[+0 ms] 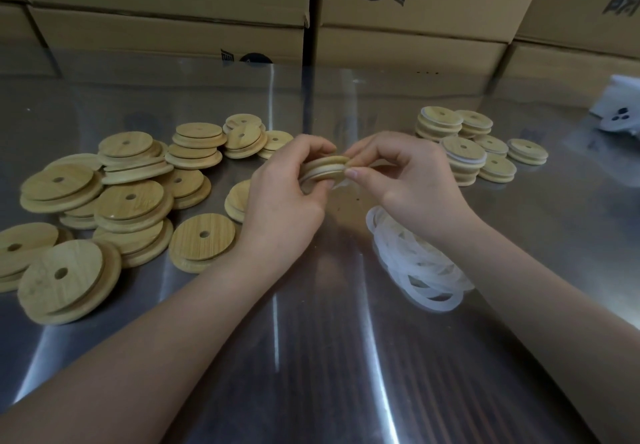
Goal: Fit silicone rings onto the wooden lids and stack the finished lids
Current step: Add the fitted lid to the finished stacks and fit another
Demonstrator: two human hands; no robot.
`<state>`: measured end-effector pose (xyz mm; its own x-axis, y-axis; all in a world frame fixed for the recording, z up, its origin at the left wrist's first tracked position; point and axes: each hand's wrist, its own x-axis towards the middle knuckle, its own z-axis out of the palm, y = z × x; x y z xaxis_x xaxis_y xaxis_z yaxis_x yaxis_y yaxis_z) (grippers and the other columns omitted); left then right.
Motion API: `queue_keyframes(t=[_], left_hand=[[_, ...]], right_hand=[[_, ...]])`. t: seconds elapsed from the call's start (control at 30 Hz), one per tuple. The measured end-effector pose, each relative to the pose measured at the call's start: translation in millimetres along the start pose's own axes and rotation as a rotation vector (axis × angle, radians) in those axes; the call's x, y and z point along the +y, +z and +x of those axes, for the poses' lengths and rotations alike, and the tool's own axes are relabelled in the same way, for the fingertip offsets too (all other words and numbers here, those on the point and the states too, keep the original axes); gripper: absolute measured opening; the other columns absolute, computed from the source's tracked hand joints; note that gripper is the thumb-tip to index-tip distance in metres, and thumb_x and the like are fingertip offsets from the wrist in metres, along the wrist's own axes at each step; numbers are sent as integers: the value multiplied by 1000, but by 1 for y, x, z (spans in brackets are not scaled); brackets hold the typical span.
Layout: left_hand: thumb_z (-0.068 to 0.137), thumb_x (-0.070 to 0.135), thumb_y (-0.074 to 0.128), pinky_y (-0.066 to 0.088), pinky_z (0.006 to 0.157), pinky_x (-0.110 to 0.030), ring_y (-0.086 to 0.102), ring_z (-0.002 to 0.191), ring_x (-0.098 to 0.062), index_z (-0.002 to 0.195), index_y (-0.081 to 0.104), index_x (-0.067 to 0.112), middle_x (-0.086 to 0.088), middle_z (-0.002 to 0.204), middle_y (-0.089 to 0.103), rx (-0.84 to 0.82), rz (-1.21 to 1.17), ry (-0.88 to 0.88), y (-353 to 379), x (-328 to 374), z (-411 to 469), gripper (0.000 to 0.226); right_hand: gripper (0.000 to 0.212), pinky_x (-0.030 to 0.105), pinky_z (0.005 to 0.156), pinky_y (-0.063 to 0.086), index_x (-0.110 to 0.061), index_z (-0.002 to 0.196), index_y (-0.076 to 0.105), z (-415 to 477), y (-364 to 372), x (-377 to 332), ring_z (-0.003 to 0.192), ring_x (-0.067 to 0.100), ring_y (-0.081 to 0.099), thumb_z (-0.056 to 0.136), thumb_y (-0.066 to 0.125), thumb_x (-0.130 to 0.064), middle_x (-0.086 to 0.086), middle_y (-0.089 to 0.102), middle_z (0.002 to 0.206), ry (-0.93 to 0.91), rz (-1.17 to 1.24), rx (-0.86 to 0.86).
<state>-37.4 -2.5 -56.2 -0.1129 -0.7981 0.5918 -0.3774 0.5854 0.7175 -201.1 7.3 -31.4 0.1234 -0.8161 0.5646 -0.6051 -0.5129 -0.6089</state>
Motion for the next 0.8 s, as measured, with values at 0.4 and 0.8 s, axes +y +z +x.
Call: queue_keyframes(t=[0.4, 0.8], left_hand=[[81, 17, 77, 49, 74, -17, 63, 83, -1, 93, 70, 31, 16, 84, 68, 43, -69, -120, -1, 3, 0, 20], [78, 16, 79, 52, 78, -25, 63, 84, -2, 93, 68, 29, 17, 85, 68, 37, -31, -150, -1, 3, 1, 23]], right_hand=[[12, 31, 85, 57, -11, 87, 66, -2, 9, 3, 95, 14, 67, 82, 74, -7, 5, 68, 99, -69, 42, 34], [8, 23, 83, 56, -7, 82, 65, -3, 14, 7, 92, 14, 69, 83, 71, -2, 6, 71, 99, -122, -34, 46]])
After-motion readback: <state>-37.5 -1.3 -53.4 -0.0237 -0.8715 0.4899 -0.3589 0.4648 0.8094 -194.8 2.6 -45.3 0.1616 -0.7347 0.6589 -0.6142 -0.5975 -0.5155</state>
